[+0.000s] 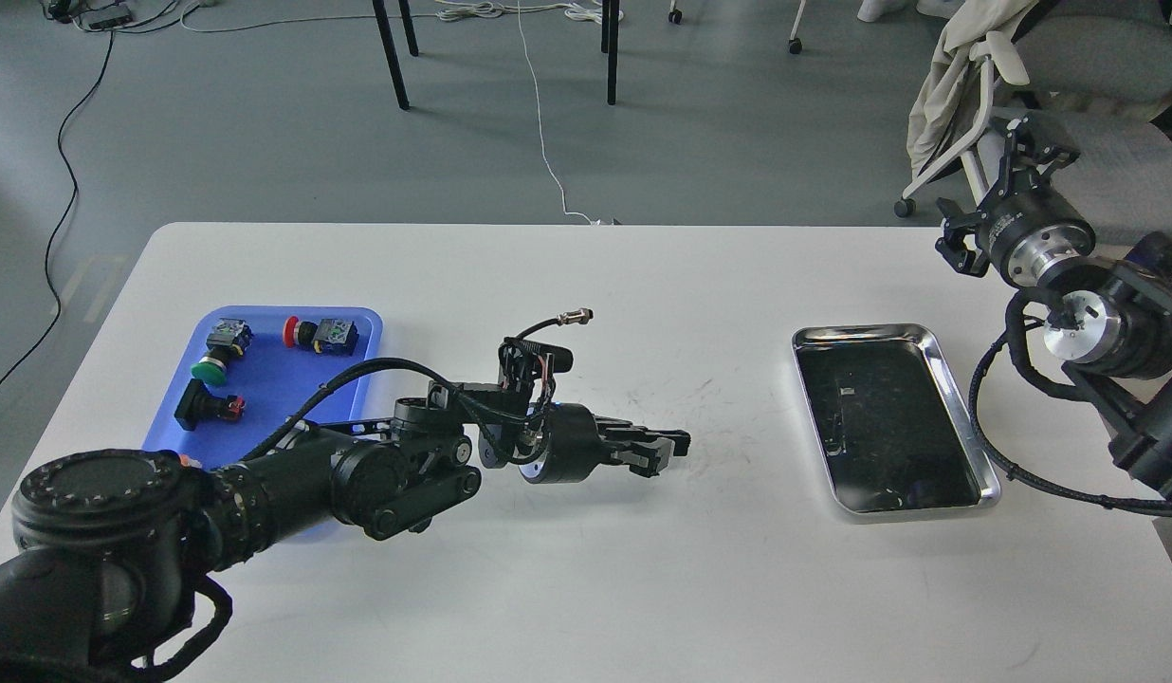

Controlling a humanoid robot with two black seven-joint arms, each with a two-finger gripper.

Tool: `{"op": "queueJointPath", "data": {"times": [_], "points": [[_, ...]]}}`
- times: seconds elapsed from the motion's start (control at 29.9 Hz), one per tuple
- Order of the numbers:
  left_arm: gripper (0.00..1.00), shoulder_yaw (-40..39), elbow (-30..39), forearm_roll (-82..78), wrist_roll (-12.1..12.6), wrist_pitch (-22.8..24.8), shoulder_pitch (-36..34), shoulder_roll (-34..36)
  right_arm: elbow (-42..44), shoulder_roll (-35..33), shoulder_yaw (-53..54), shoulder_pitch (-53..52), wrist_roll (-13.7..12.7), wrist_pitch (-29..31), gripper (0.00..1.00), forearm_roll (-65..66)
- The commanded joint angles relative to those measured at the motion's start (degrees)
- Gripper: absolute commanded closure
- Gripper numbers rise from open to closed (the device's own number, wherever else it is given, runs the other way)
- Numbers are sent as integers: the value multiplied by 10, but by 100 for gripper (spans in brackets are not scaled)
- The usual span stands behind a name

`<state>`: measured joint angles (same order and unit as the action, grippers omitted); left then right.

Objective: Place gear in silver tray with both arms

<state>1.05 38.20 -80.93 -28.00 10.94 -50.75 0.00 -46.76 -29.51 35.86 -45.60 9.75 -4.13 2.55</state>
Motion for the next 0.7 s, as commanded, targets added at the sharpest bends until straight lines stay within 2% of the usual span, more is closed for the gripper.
{"op": "queueJointPath", "data": {"times": [0.0,0.2,0.27,0.57,0.67], "points": [[82,-1,0,1,0,0,0,0,1,1,0,1,0,0,1,0],[76,-1,0,2,0,0,3,0,1,2,0,0,0,0,1,0],[70,-1,0,2,0,0,3,0,1,2,0,0,0,0,1,0],[67,-1,-1,5,0,-1,2,0,0,0,-3,1,1,1,1,2],[62,-9,-8,21,0,0,-3,0,1,-1,-45,-5,2,2,1,2]]}}
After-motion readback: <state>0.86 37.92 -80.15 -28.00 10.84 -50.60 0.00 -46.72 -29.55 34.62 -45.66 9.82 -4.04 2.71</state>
